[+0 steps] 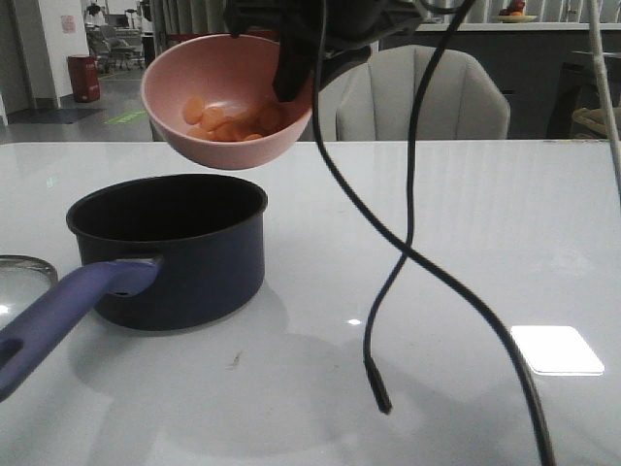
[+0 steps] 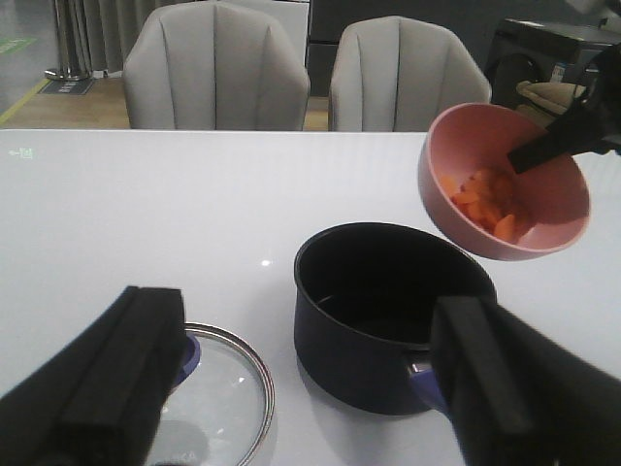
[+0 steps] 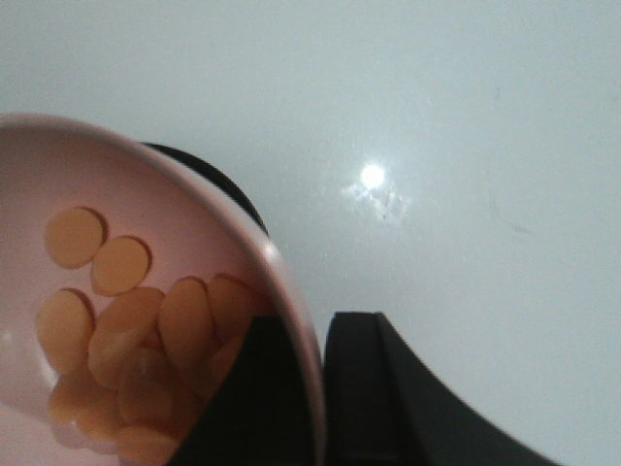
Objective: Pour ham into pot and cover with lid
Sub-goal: 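Lift the pink bowl and carry it over the saucepan, then tilt the pink bowl with the right gripper to pour ham into saucepan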
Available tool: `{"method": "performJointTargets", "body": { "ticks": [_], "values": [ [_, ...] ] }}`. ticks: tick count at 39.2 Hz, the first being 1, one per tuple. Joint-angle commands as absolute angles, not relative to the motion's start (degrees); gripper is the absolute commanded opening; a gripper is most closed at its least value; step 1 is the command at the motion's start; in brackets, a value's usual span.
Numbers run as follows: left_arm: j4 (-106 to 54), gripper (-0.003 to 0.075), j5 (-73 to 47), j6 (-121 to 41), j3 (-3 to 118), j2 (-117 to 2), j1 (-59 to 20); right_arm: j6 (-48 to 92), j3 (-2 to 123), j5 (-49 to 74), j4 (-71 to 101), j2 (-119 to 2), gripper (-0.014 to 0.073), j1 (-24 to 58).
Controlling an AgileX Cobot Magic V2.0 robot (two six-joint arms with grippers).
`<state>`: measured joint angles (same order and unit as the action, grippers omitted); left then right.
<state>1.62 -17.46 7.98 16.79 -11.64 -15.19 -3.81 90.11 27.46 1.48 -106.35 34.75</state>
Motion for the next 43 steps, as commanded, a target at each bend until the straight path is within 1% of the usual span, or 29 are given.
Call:
{"method": "performJointTargets", "body": {
  "ticks": [1,16,26,32,36,43],
  "values": [
    [1.70,0.0564,-12.83,8.05,18.41,-12.68,-15.62,-4.88,92.34,16.63,-0.88,-104.23,0.0137,35.54],
    [1.70,0.0564,-12.83,8.05,18.41,-12.68,-15.62,-4.19,91.29,-6.10,-7.52,-107.20,0.0137,37.43],
    [1.70,0.0564,-12.83,8.05,18.41,-12.68,-15.62,3.18,81.87,-29.67,-7.52,-107.32,0.0137,37.50],
    [1.58,0.0564,-12.83,8.05,18.41,-12.68,-15.62,13.92,75.60,-51.58,-7.52,-109.34,0.0137,37.50],
    [1.58,0.0564,-12.83,8.05,18.41,-12.68,-15.62,21.00,73.23,-62.32,-7.52,-111.33,0.0137,37.50],
    [1.58,0.0564,-12.83,8.05,18.41,-12.68,-15.62,29.70,73.00,-63.94,-7.30,-113.49,0.0137,37.50]
  ]
}}
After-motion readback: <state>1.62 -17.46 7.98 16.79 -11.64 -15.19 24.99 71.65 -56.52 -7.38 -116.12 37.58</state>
